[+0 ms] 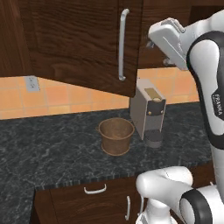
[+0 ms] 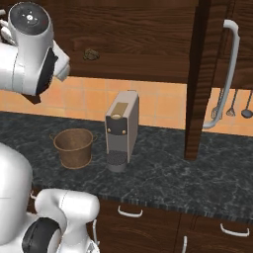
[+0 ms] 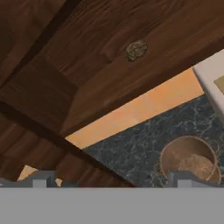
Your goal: Open the cabinet, pick up the bread from the cabinet and place it in the basket. Then move the basket to the dining counter.
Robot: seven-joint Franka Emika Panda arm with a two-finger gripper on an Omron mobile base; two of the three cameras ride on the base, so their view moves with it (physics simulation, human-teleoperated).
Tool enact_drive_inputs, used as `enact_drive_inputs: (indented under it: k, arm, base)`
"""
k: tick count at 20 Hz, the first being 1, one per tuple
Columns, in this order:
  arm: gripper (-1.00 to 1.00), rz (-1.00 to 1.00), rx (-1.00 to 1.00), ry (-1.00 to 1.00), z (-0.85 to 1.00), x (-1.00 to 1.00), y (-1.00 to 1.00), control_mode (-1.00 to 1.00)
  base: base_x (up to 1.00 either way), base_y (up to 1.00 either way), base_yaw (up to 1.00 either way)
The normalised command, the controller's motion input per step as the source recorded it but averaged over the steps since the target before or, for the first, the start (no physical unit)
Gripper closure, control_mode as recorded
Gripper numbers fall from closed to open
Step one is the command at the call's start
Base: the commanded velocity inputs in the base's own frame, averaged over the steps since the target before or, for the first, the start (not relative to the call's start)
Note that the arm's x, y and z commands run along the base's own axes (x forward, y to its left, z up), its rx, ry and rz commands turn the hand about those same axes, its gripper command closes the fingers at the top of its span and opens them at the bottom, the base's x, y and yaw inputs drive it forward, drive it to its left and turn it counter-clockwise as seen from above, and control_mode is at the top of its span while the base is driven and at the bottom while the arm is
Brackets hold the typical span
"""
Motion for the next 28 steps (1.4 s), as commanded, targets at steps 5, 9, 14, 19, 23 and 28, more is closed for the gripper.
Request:
enact_drive_inputs:
  k: [5,9,14,19,23,28]
  arm:
    - [-1.0,0.0,0.33,0.4,-0.26,0.77,-0.37,-1.0]
    - [-1.0,0.06,0.43,0.2,-0.48,0.92,0.37,-1.0]
    - [-1.0,0.11,0.45,0.03,-0.29,0.47,0.66,-1.0]
    - [-1.0,0.2,0.26,0.15,-0.04,0.32,0.97,-1.0]
    - [-1.0,0.4,0.17,0.19,0.24,-0.38,0.74,-1.0]
    - [-1.0,0.38,0.03,0.06,0.06,-1.0,1.0,-1.0]
  base:
    - [0.0,0.0,0.0]
    - [0.0,0.0,0.0]
    - [0.0,0.0,0.0]
    - [0.0,0.0,0.0]
    - [0.0,0.0,0.0]
    - [0.0,0.0,0.0]
